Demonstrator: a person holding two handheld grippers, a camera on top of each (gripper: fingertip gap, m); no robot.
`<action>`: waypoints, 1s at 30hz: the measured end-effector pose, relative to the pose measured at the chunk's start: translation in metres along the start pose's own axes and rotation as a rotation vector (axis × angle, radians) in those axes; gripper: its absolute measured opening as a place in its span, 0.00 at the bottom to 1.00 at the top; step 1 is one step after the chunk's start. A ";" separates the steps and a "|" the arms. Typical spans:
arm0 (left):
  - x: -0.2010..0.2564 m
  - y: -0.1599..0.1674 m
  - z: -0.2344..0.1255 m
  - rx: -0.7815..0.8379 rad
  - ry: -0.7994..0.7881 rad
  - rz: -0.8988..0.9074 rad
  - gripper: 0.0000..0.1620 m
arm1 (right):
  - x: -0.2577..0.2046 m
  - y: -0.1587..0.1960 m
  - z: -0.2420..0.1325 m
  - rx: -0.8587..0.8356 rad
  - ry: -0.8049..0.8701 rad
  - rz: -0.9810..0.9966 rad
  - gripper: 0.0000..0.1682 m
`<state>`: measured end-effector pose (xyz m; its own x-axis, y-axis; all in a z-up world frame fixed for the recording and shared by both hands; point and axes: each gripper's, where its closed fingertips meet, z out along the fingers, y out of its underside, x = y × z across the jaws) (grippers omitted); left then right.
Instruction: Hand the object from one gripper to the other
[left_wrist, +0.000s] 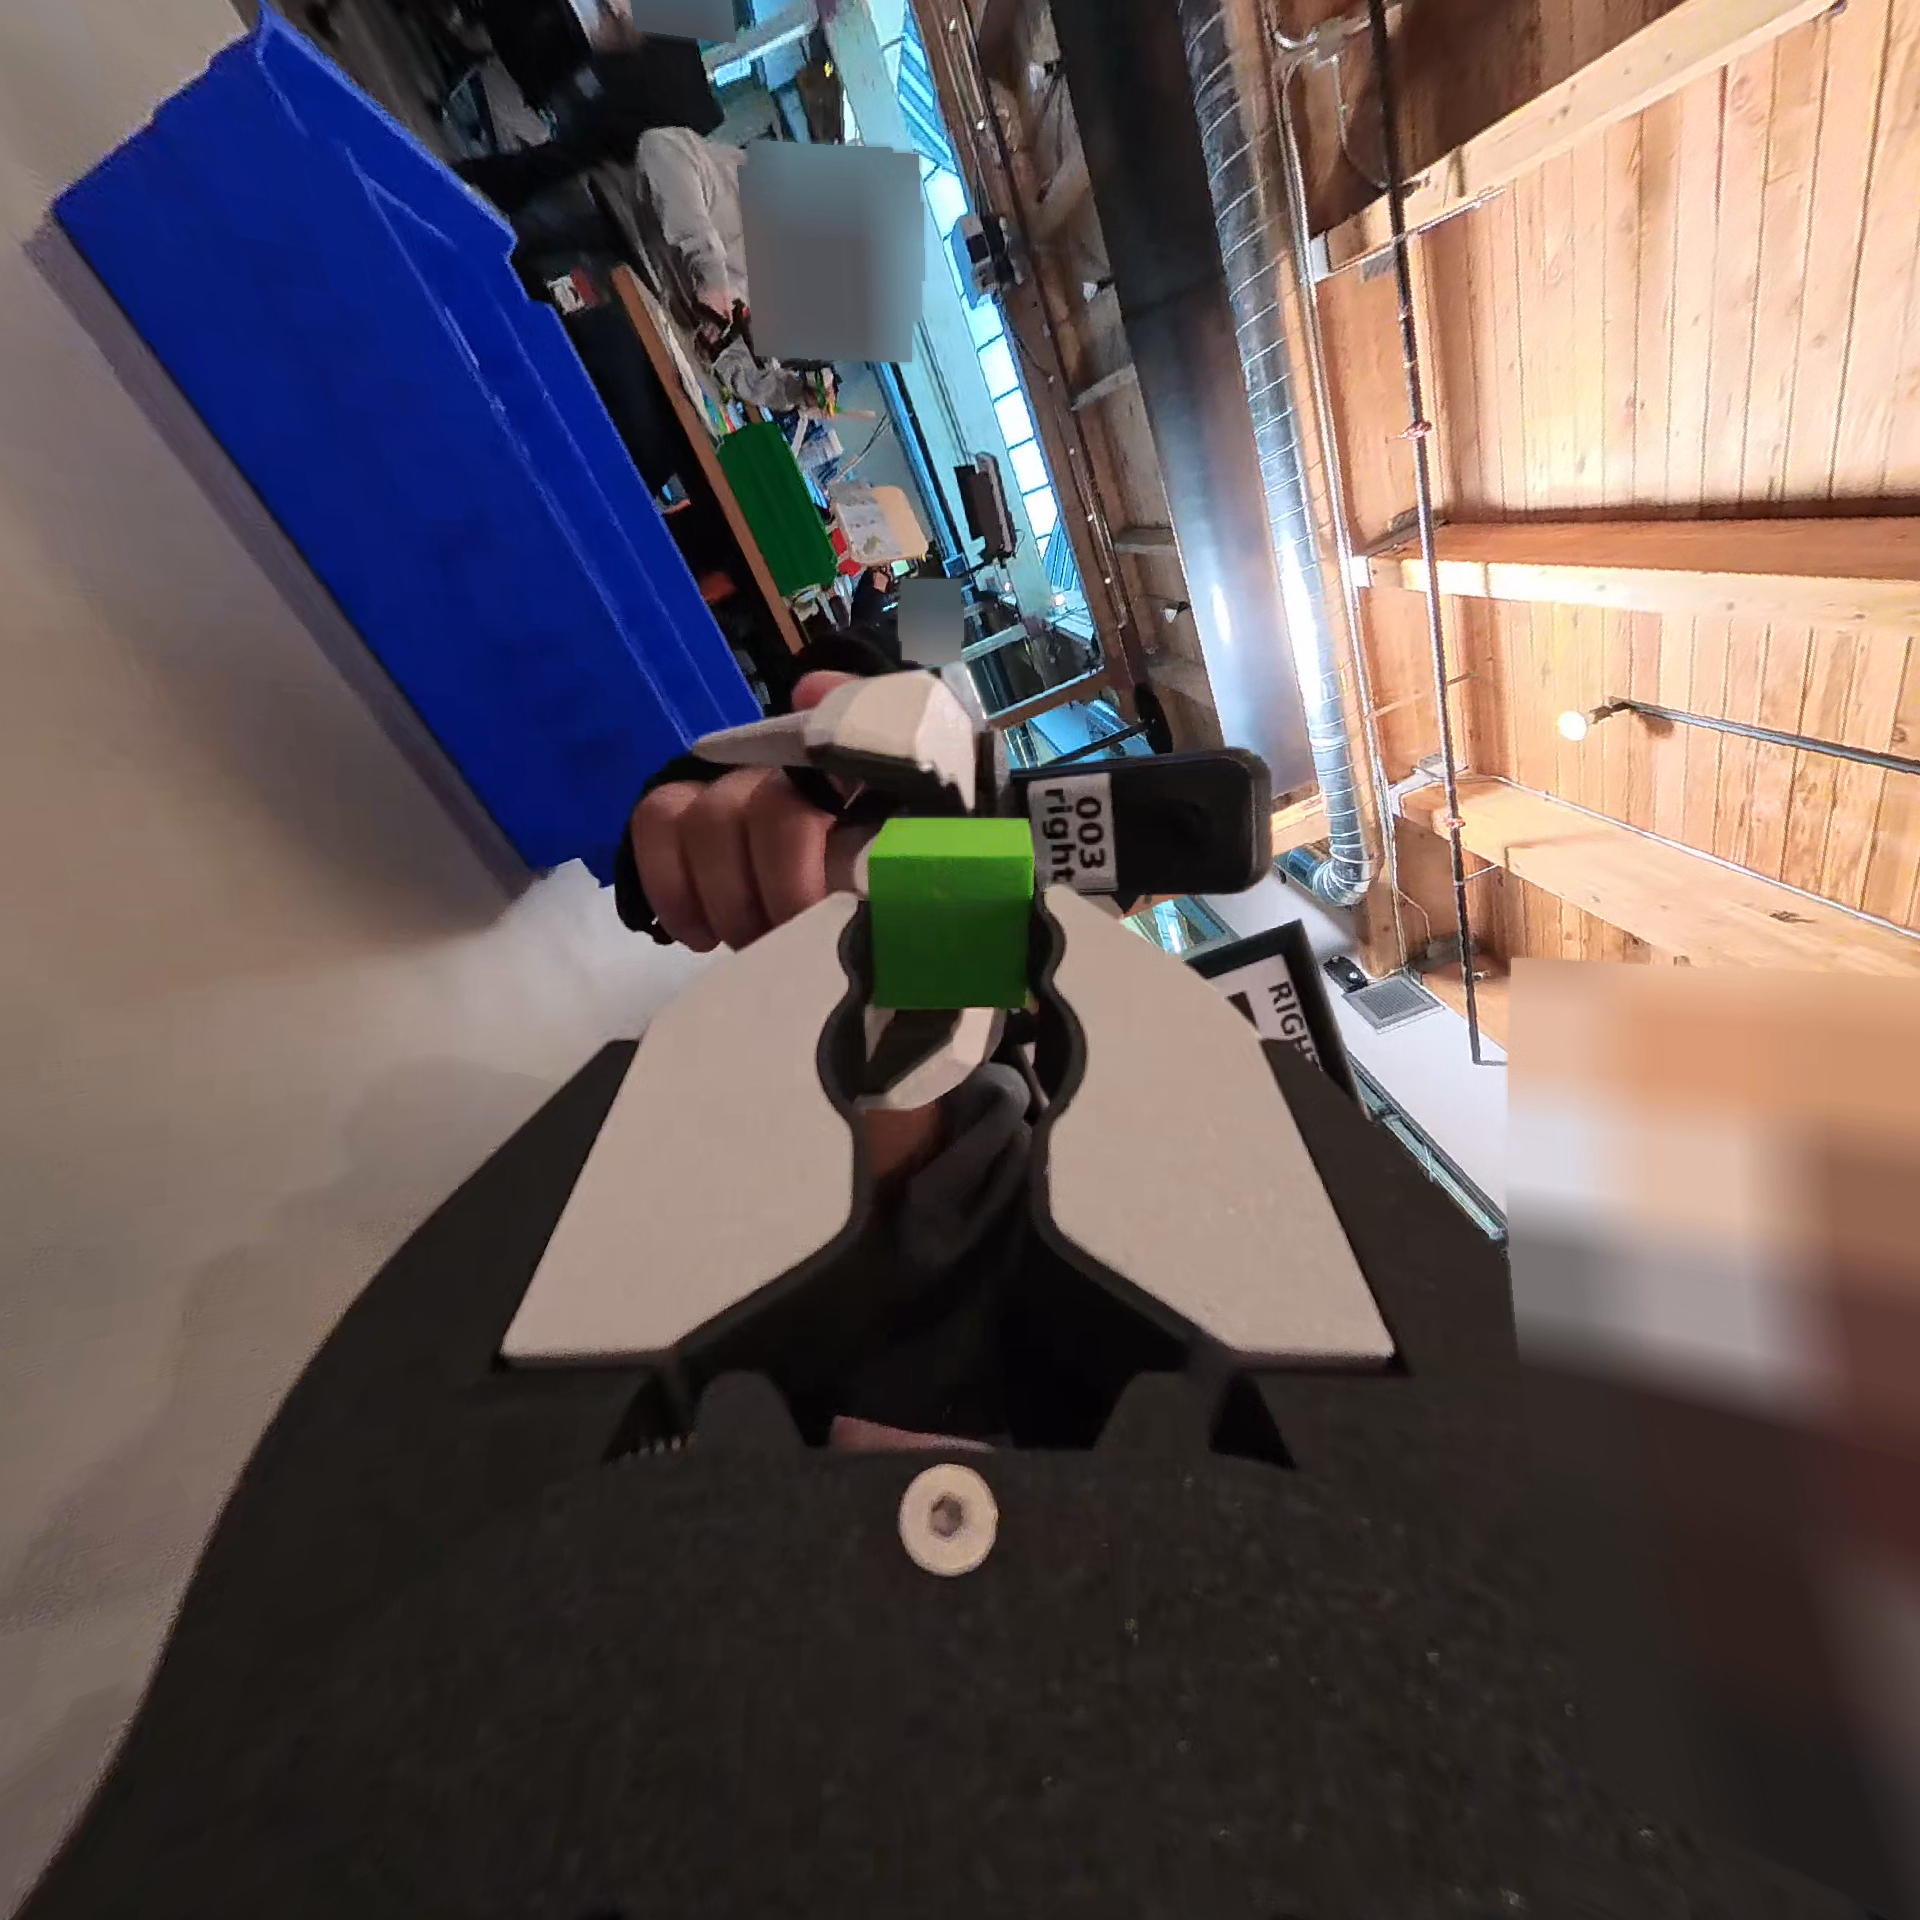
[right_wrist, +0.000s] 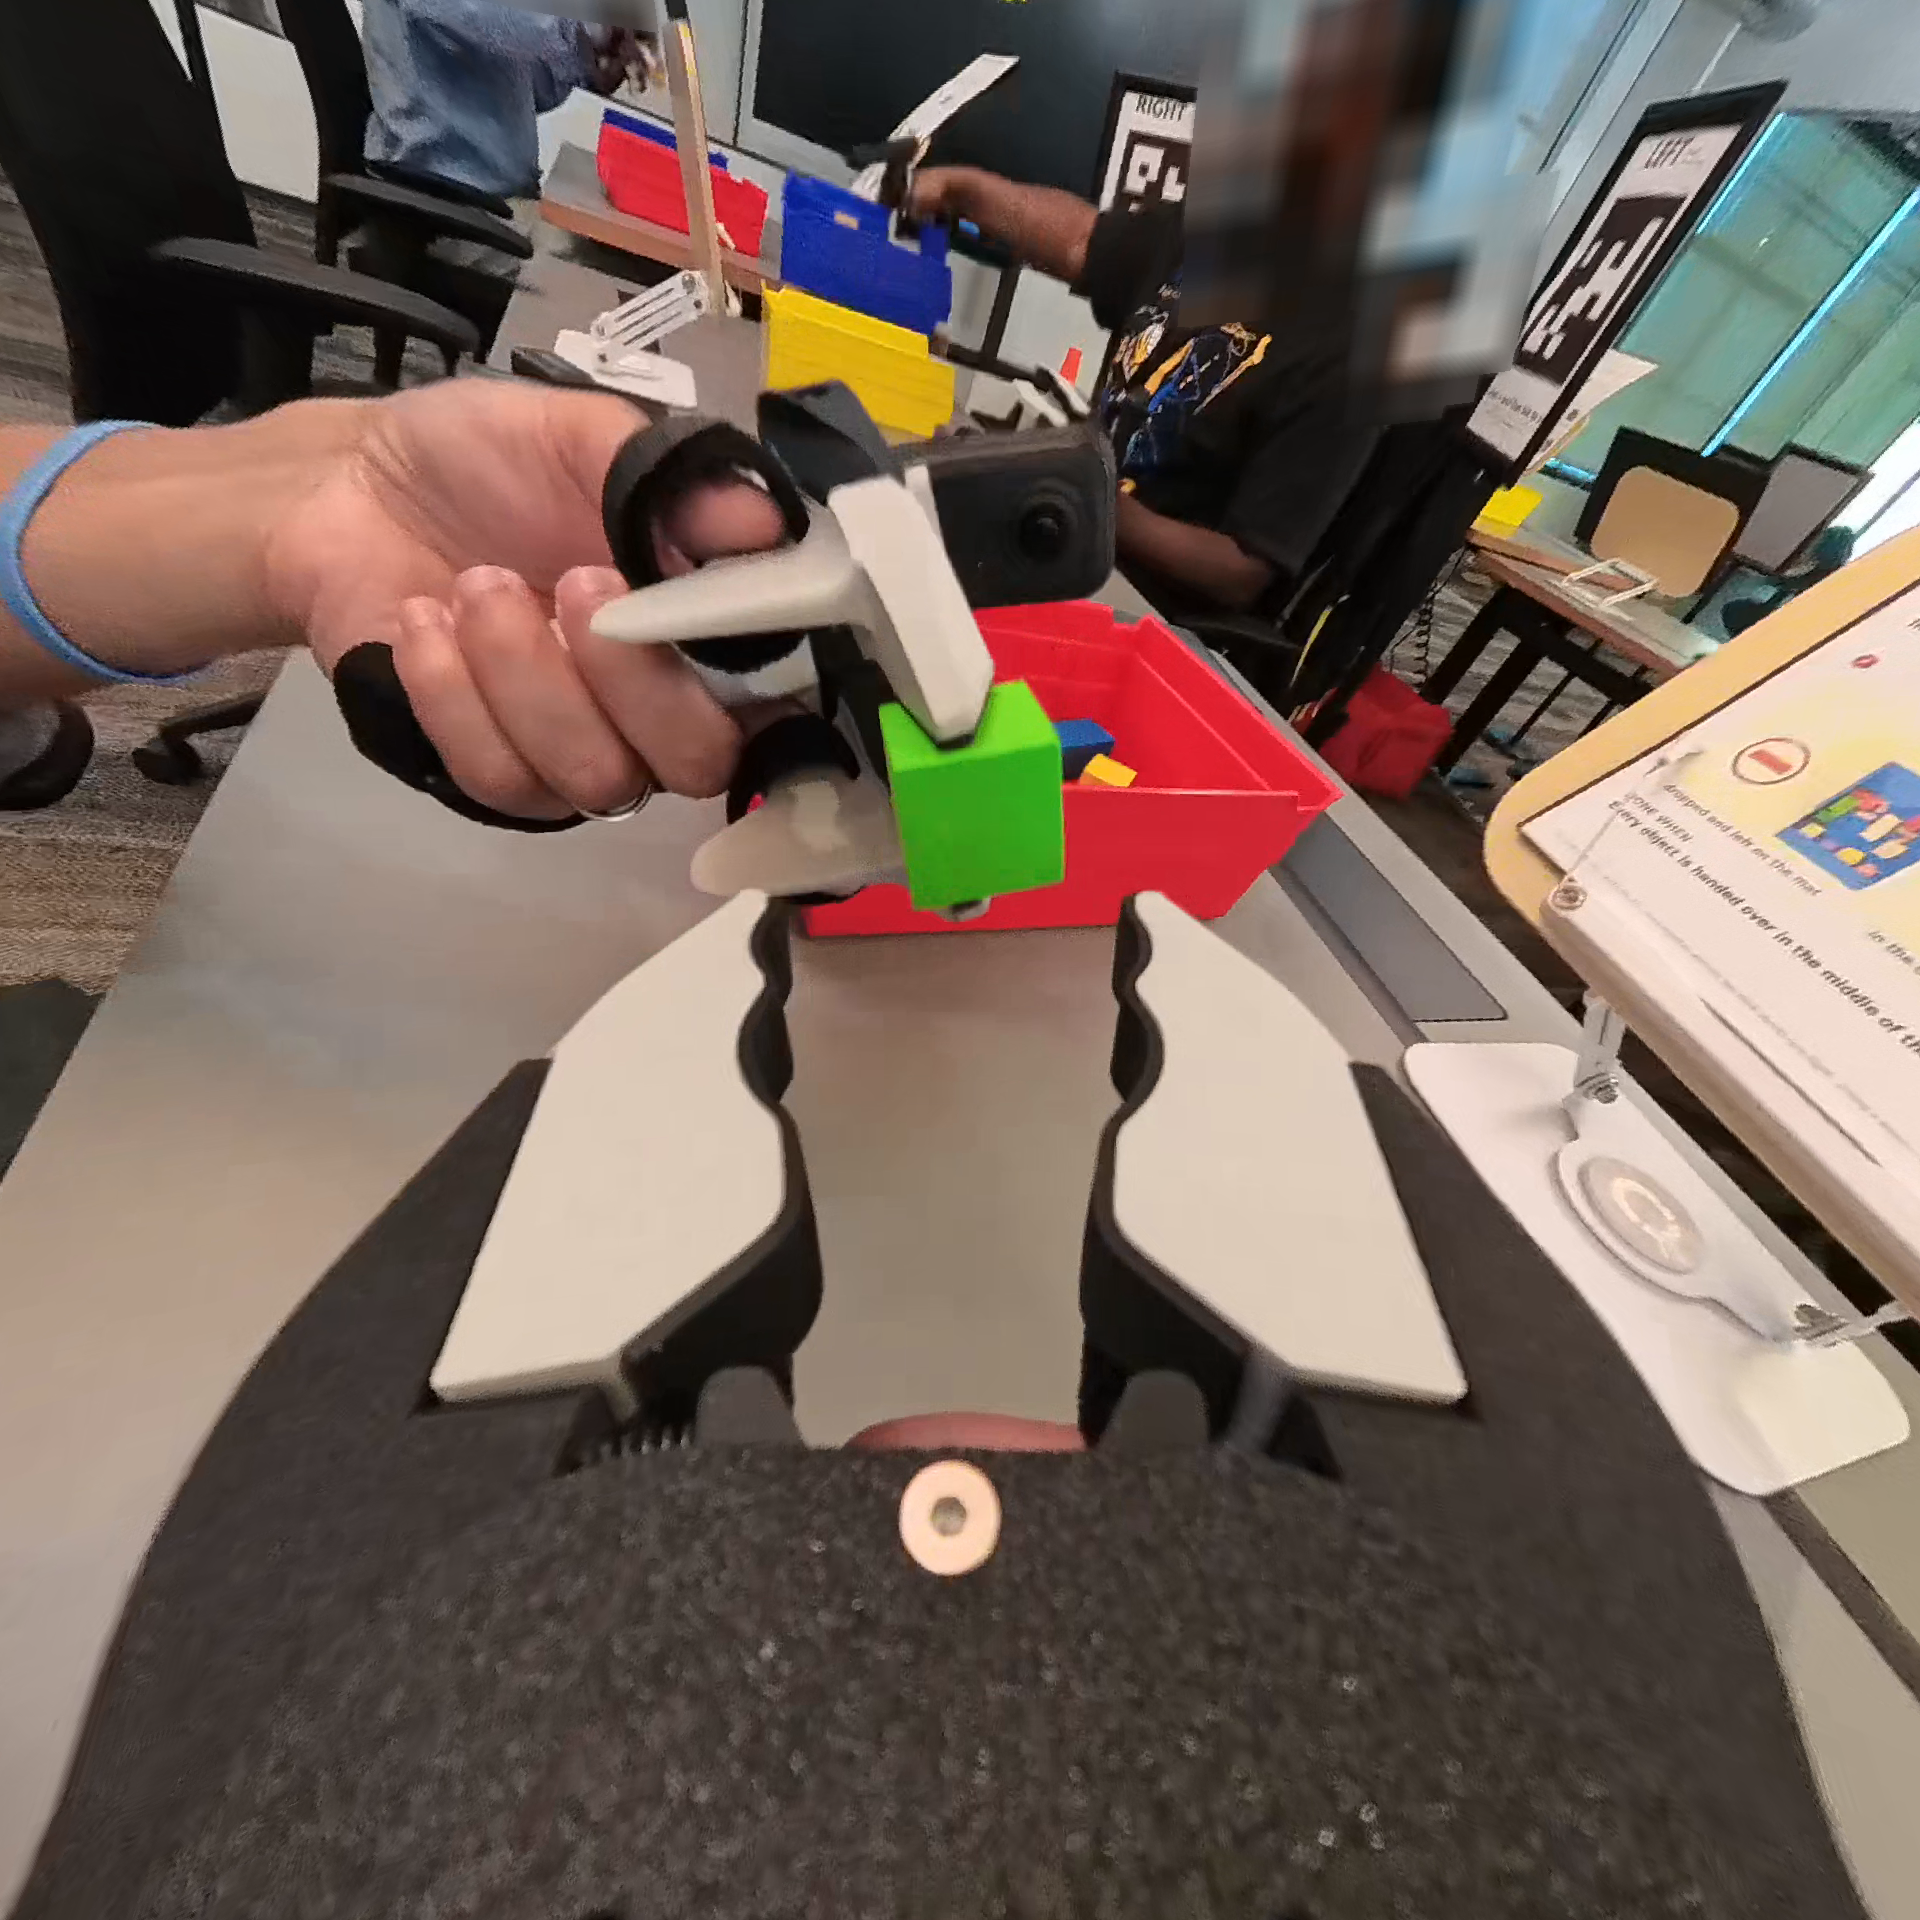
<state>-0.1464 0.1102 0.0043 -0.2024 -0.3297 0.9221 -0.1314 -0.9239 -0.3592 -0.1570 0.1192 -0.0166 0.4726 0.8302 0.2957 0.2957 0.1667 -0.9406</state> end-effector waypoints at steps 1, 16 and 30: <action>-0.003 0.000 0.001 -0.001 0.001 -0.008 0.17 | 0.000 -0.001 -0.002 0.017 0.006 -0.006 0.34; -0.006 0.022 0.015 -0.076 0.084 -0.068 0.17 | -0.006 -0.001 -0.011 0.033 -0.040 -0.015 0.17; -0.081 0.125 -0.094 -0.002 -0.780 0.663 0.32 | 0.194 0.009 -0.213 -0.201 0.631 0.254 0.17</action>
<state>-0.2375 0.0399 -0.1283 0.4523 -0.8095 0.3743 -0.2248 -0.5096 -0.8306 0.1140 0.1687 0.0682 0.9200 0.3539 0.1685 0.2312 -0.1427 -0.9624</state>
